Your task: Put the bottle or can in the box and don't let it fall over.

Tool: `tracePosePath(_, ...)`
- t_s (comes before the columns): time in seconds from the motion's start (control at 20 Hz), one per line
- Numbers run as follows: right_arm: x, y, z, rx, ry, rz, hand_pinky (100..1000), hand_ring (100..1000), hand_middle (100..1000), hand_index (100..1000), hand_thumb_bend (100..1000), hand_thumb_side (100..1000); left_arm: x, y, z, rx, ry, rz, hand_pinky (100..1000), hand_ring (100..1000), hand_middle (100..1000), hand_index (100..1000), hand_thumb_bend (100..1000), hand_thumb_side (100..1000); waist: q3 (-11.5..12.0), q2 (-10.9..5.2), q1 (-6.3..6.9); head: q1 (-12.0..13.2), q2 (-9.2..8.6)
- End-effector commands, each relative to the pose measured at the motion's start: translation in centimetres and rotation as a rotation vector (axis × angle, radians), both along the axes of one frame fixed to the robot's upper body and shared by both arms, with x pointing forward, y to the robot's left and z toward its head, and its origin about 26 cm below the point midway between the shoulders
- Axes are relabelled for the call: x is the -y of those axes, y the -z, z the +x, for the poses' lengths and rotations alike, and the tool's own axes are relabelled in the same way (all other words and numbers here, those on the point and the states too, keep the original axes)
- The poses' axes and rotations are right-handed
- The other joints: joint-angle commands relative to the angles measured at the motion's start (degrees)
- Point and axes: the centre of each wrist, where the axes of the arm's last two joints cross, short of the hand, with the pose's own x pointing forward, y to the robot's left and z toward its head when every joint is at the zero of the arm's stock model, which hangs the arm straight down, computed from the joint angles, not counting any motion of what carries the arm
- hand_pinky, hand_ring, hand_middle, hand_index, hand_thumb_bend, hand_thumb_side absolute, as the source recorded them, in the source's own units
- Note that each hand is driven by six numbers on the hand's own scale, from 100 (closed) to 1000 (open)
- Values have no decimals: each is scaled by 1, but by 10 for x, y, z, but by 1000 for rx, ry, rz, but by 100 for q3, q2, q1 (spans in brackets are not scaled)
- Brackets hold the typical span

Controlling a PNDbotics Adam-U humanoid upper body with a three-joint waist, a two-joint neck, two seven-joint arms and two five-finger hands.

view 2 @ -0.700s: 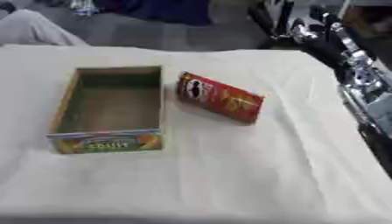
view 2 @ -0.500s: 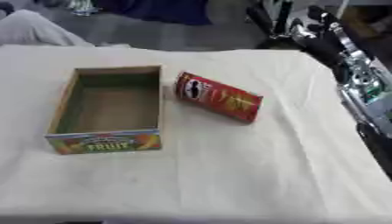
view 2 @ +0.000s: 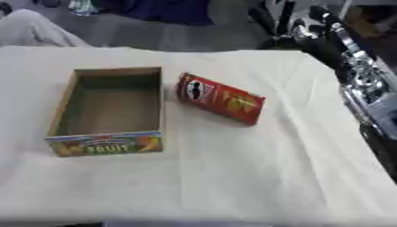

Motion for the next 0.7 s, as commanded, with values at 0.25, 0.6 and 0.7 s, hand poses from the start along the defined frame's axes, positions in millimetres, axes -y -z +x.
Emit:
tracePosePath(0.25, 0, -12, -4, 1, -139, -177, 811, 1000, 1000, 1000, 100, 644, -5, -13, -1, 35, -6, 34, 434, 796, 833, 738, 373, 554, -4, 19, 83, -20, 31)
tracePosePath(0.6, -1, -1, -1, -45, -183, -191, 818, 1000, 1000, 1000, 100, 657, -5, -12, -1, 32, -5, 31, 433, 795, 833, 736, 372, 554, -2, 28, 89, -38, 31)
tracePosePath(0.7, 0, 3, -1, -56, -195, -192, 822, 1000, 1000, 1000, 100, 660, -5, -12, -1, 31, -4, 29, 432, 795, 833, 735, 372, 554, -3, 38, 92, -40, 31)
